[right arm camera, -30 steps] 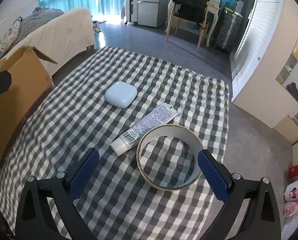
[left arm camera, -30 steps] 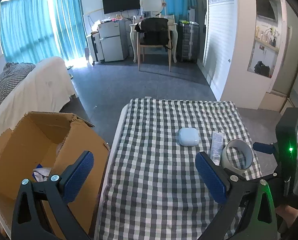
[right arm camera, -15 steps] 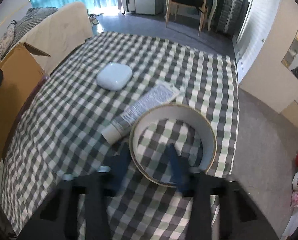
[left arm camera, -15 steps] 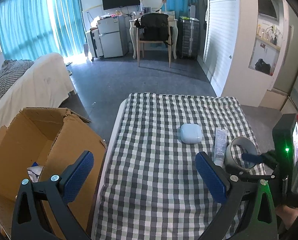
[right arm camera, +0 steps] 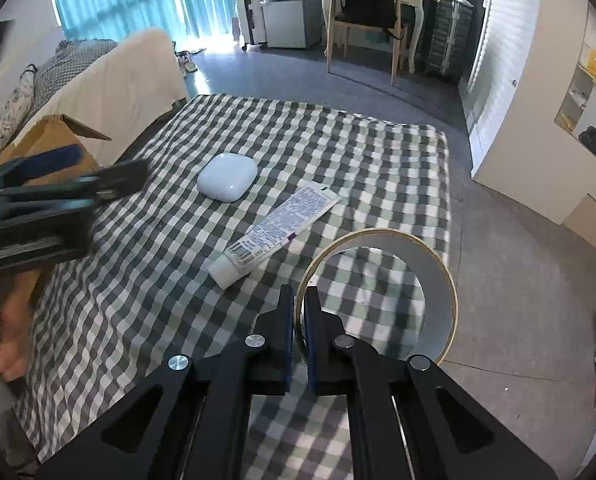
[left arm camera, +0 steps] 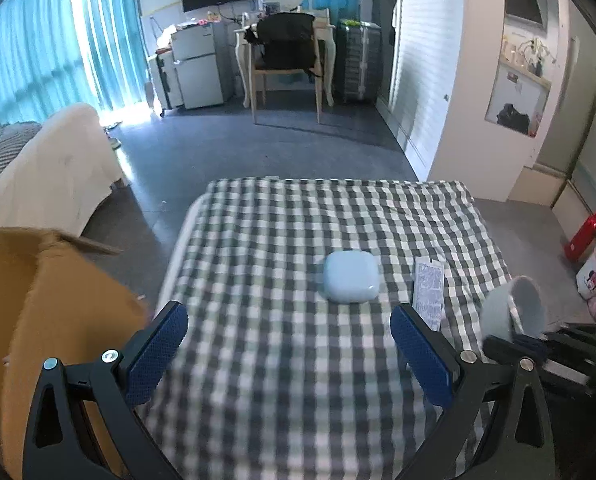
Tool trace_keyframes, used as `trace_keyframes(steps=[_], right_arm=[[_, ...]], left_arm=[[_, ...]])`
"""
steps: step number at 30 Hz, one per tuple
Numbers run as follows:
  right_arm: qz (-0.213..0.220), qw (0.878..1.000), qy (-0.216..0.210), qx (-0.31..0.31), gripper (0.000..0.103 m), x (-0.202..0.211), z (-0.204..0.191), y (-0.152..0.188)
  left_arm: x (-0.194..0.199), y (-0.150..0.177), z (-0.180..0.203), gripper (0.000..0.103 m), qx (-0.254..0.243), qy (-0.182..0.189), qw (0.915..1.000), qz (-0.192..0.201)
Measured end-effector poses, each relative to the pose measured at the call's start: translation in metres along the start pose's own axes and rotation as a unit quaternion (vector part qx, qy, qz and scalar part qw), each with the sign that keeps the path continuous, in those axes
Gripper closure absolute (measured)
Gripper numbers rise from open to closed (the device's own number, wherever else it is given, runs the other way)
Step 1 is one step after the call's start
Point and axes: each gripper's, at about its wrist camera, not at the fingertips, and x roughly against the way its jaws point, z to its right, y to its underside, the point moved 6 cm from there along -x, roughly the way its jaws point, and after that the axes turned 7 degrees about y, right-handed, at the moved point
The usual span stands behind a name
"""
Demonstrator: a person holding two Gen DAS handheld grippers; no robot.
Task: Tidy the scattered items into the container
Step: 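Grasp the tape roll rim with the right gripper, then grasp and lift the white earbud case with left while right holds the tape roll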
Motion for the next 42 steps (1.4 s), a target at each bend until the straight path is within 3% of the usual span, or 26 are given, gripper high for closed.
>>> trace_keyframes(steps=[3,7,9,16,17,20,23,31,42], right_arm=[[0.01,1.0,0.004,-0.007,0.098,0.01,0.007,0.001],[0.018,1.0,0.007,-0.018,0.098,0.018,0.014,0.002],[0.02,1.0,0.007,-0.023,0.098,0.019,0.017,0.001],[0.023,0.999,0.005,-0.034,0.098,0.019,0.023,0.001],[0.023,0.999,0.005,-0.035,0.098,0.019,0.022,0.001],[0.023,0.999,0.005,-0.036,0.098,0.019,0.023,0.001],[0.022,0.999,0.004,-0.037,0.098,0.019,0.022,0.001],[0.036,0.999,0.004,-0.038,0.098,0.03,0.015,-0.006],[0.073,0.997,-0.007,-0.022,0.098,0.07,-0.029,-0.022]], left_arm=[[-0.024,-0.004,0.011,0.0,-0.009,0.003,0.9999,-0.012],[-0.051,-0.004,0.018,0.016,-0.002,0.015,0.9991,-0.039],[-0.061,-0.004,0.021,0.019,-0.005,0.015,0.9988,-0.046],[-0.086,-0.001,0.029,0.02,-0.012,0.02,0.9978,-0.062],[-0.089,0.001,0.029,0.022,-0.01,0.021,0.9976,-0.065],[-0.09,0.003,0.03,0.053,-0.007,0.032,0.9975,-0.063],[-0.088,0.004,0.03,0.053,-0.012,0.028,0.9972,-0.068],[-0.061,-0.001,0.014,0.053,0.006,0.027,0.9984,-0.048],[0.046,0.006,-0.033,0.053,0.04,0.012,0.9991,0.007]])
